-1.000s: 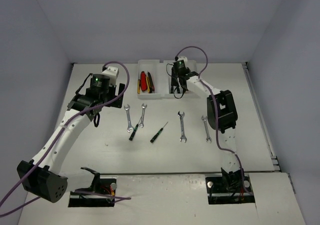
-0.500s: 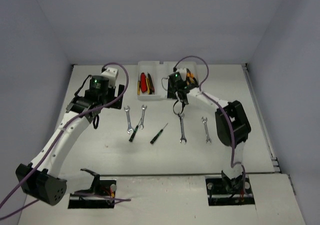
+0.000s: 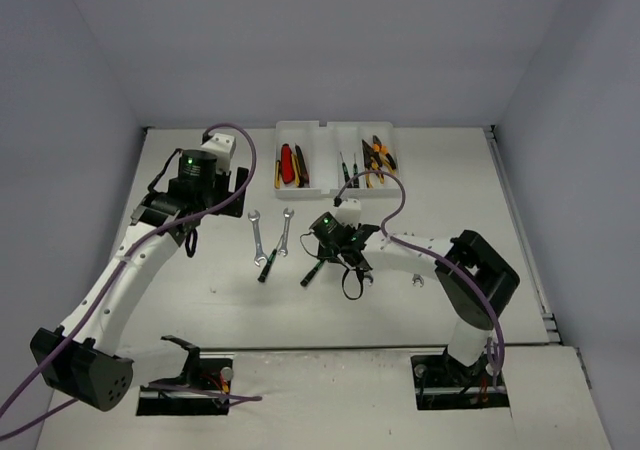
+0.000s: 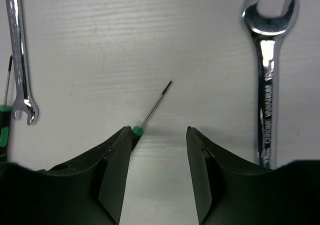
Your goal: Sort the tools into containers
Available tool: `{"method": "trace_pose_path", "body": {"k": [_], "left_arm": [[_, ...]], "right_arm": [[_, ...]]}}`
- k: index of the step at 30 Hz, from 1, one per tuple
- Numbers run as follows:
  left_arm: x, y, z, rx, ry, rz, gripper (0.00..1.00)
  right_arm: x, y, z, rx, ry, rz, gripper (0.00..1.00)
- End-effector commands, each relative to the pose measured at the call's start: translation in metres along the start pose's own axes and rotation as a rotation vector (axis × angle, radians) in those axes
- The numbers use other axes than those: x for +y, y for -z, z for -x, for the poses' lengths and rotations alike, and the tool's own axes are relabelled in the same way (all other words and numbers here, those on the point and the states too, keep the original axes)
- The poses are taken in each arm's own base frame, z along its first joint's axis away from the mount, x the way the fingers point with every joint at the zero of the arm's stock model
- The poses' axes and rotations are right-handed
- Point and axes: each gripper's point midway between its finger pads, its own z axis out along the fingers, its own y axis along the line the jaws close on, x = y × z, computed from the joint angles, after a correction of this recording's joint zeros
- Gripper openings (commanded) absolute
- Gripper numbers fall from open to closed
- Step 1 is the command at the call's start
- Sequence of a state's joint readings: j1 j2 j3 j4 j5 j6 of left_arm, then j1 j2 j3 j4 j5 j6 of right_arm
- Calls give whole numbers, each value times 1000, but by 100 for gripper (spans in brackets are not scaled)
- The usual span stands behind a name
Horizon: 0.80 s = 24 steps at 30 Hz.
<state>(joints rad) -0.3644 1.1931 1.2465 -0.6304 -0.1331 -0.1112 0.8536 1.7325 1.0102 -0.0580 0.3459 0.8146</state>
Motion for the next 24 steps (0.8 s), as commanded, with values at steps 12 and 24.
{"method": "trace_pose_path", "body": {"k": [12, 24], "left_arm": [[6, 14, 21, -94, 17, 9, 81], [6, 14, 21, -96, 16, 9, 81]], "right_arm": [[17, -4, -40, 8, -82, -16, 38], [3, -9, -27, -13, 53, -55, 0]]}}
